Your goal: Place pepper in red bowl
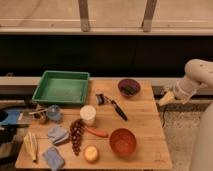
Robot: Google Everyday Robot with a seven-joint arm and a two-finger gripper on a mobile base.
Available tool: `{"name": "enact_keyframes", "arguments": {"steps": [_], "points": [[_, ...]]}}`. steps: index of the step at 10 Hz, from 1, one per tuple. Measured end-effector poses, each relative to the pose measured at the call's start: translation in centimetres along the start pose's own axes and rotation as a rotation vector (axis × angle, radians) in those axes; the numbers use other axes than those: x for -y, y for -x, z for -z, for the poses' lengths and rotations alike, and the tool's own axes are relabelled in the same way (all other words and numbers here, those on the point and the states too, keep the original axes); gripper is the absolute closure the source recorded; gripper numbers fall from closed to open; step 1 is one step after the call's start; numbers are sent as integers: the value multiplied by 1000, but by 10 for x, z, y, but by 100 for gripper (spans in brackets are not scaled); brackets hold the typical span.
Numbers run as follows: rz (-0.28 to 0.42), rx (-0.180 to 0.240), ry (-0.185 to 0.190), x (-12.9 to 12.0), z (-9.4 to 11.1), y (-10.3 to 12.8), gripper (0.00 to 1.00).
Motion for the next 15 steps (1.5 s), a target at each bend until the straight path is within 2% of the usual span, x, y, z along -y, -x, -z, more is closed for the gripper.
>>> {"name": "enact_keyframes", "arguments": {"steps": [9,10,12,15], "points": [[3,4,1,-1,1,0,20],[29,16,19,-7,4,3,20],[99,26,54,-33,10,9,20],[269,32,115,-110,14,27,20]]}}
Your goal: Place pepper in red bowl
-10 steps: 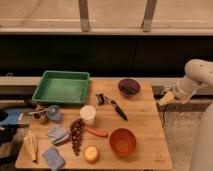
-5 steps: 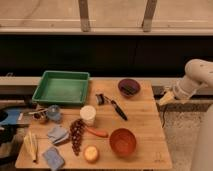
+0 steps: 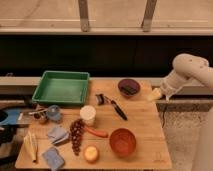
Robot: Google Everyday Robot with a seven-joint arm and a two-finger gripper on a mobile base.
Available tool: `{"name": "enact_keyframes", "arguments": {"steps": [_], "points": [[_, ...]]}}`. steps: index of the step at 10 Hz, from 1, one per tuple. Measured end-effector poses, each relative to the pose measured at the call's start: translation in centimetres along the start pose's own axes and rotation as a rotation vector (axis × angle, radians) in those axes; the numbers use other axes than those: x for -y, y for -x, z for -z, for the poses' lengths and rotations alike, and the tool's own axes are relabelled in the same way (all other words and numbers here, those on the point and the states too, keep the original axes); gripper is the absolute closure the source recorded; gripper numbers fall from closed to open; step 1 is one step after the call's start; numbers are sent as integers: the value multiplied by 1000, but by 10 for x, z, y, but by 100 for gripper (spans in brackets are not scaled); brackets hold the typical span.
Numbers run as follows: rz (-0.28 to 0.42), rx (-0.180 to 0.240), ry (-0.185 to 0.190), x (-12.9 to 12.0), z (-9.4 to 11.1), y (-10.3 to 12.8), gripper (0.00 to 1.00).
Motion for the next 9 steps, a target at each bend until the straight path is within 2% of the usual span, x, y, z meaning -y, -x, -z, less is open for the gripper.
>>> {"name": "enact_keyframes", "arguments": {"steps": [2,4,6,7,9], "points": [[148,-4,37,-57,-4,17,20],[298,-17,69,-117,-9,13,20],[441,-50,119,-166,-12,1,20],[468,-58,130,-174,-13,-2,20],[468,-59,130,-174,-12,-2,20]]}}
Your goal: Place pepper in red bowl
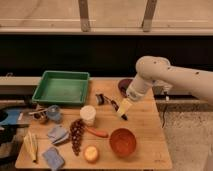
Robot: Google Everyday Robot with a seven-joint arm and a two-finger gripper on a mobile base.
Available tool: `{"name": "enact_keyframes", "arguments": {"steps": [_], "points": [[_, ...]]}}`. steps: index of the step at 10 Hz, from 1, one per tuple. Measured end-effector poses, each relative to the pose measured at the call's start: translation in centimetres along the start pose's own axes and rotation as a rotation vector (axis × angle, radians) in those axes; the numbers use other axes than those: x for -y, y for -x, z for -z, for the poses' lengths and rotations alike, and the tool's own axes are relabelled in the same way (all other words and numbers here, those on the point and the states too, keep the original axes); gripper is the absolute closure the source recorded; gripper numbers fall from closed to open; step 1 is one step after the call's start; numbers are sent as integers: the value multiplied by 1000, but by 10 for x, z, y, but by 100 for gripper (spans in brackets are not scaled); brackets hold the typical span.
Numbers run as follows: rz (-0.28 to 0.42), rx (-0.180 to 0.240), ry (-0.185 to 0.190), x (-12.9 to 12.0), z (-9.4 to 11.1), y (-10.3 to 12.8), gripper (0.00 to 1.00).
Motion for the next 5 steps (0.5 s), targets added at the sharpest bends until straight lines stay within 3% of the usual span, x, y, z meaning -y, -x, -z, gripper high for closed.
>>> {"name": "enact_keyframes", "arguments": {"steps": [3,5], "points": [[-4,-3,6,1,-1,-2,20],[15,-26,19,-4,-13,3,20]]}}
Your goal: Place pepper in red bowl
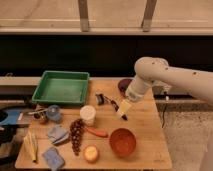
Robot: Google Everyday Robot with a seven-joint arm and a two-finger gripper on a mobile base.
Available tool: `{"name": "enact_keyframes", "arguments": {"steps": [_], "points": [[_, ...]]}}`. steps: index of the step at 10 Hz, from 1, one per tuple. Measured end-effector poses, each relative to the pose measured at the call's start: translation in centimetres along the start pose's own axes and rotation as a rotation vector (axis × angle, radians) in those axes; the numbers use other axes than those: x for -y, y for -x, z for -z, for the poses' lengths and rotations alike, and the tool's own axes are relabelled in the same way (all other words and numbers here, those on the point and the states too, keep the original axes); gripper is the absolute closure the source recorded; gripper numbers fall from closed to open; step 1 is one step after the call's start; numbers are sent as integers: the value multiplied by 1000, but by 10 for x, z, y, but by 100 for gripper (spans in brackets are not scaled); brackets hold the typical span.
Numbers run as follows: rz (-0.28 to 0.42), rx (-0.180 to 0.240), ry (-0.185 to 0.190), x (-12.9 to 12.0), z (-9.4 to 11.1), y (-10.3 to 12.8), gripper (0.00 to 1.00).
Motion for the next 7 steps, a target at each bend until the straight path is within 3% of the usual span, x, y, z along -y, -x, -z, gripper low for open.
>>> {"name": "enact_keyframes", "arguments": {"steps": [4,7], "points": [[155,-49,69,-43,-43,59,20],[238,-81,125,-72,-70,73,20]]}}
